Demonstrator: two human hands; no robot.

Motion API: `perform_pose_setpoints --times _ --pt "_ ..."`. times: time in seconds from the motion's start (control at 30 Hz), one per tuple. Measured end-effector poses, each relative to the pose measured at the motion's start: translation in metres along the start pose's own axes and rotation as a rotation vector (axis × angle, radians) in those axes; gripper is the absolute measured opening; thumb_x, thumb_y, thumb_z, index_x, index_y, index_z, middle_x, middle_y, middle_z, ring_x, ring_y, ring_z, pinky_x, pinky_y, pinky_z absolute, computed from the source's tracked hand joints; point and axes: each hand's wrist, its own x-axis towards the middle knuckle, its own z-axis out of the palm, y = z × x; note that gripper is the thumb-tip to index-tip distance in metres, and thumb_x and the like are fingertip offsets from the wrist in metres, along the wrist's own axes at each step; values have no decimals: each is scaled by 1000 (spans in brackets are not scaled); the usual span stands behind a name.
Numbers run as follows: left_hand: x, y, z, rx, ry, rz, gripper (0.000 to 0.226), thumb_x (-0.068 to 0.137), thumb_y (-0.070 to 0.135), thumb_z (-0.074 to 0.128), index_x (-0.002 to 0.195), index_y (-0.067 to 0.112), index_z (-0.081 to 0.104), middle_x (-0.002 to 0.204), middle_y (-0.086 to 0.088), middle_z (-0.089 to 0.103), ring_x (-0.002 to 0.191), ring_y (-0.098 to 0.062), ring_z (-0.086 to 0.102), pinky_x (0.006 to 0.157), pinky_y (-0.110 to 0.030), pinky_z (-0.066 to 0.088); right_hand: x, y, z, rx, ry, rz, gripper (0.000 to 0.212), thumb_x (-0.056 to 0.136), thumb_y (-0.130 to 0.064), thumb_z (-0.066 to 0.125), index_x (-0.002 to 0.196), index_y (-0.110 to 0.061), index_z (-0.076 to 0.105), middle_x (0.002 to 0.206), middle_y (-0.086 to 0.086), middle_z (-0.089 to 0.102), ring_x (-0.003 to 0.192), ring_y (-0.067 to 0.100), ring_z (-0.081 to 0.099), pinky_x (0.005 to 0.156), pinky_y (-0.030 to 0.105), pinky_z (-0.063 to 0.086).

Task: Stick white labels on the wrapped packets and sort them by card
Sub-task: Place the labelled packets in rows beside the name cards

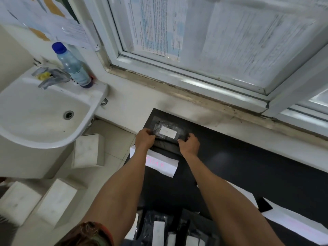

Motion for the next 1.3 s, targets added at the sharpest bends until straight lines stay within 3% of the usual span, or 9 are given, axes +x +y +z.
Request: perform_pose_setpoints --times 0.1,0.33,0.47,0.57,0.73,0.87,0.97,1.2,1.3 --pt "-19 -13 -19 -36 18 18 38 86 16 63 124 10 59 125 -11 62 113 -27 59 98 -35 47 -29 -3 -1 -36 44 -27 55 85 -16 67 135 -4 46 129 17 51 121 32 50 103 39 43" --pt "-90 -52 -62 -65 88 143 30 88 11 60 118 11 63 116 -9 65 105 -23 61 86 -27 46 -119 2 1 -55 -37 -141 44 88 -11 57 132 -7 51 125 14 58 116 28 55 97 32 42" --pt "-142 -107 -75 33 45 45 28 84 12 62 111 11 67 114 -10 66 108 -28 61 88 -29 45 -188 19 11 -47 -124 -222 29 86 -5 54 114 -6 64 105 12 69 102 26 62 85 26 47" --pt "-183 -156 -76 32 -21 -79 20 85 13 62 104 12 67 115 -11 67 107 -29 61 86 -29 47 -237 40 23 -81 -191 -250 27 87 -6 50 110 -8 66 103 10 69 94 24 64 74 20 43" --pt "-236 -215 -59 -2 -152 -200 25 90 27 63 107 10 66 110 -10 66 99 -28 63 88 -38 54 -300 83 41 -226 -308 -207 20 89 -21 61 105 -9 63 106 8 66 93 23 61 74 27 45" --pt "-261 -232 -45 -150 -265 -338 34 93 20 61 125 8 55 114 -13 63 96 -26 65 75 -37 56 -323 110 52 -257 -379 -170 33 84 -21 70 113 -9 62 115 9 66 104 24 62 79 25 47" --pt "-265 -237 -40 -254 -229 -382 32 94 15 61 123 1 60 111 -16 65 97 -26 66 82 -39 58 -324 118 52 -274 -334 -167 29 81 -18 72 109 -11 67 114 5 68 103 20 62 83 25 47" --pt "-273 -238 -50 -458 -217 -414 6 90 2 63 95 5 62 116 -15 60 105 -26 58 88 -36 54 -326 130 42 -40 -311 -166 26 80 -15 73 106 -10 71 105 3 72 99 19 65 79 21 45" --pt "-278 -232 -59 -567 -203 -392 20 85 -5 66 102 3 59 113 -19 62 100 -28 63 80 -33 58 -331 131 38 119 -315 -159 22 78 -9 72 99 -15 69 99 1 74 92 14 68 87 31 54"
